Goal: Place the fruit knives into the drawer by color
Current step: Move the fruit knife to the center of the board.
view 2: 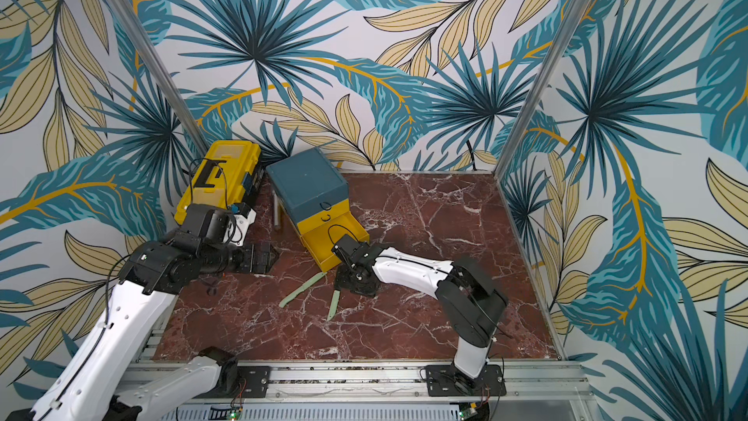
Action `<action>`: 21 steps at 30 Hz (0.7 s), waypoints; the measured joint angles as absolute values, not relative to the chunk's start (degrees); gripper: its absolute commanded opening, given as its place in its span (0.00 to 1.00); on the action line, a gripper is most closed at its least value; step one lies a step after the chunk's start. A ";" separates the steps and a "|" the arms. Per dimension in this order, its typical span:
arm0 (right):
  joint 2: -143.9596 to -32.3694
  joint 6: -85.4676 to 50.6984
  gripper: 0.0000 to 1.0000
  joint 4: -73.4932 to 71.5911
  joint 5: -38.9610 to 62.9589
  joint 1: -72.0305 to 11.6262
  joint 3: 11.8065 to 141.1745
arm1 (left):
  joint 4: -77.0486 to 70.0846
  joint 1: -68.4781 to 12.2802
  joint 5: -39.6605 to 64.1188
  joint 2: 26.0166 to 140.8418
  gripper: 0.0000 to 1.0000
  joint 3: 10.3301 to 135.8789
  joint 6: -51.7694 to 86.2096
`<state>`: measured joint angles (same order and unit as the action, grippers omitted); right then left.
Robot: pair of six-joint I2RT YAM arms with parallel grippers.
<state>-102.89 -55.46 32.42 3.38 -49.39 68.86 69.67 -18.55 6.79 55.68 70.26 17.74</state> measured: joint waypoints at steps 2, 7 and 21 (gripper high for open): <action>-104.68 -55.46 0.76 32.73 2.50 -50.02 70.57 | 70.04 -18.61 8.01 53.65 1.00 67.24 19.33; -109.08 -55.70 0.71 33.21 0.58 -51.29 73.78 | 70.67 -18.70 9.91 48.56 1.00 64.10 22.65; -116.71 -56.77 0.27 39.88 -6.42 -53.21 82.30 | 72.82 -18.70 10.55 45.95 1.00 64.45 24.05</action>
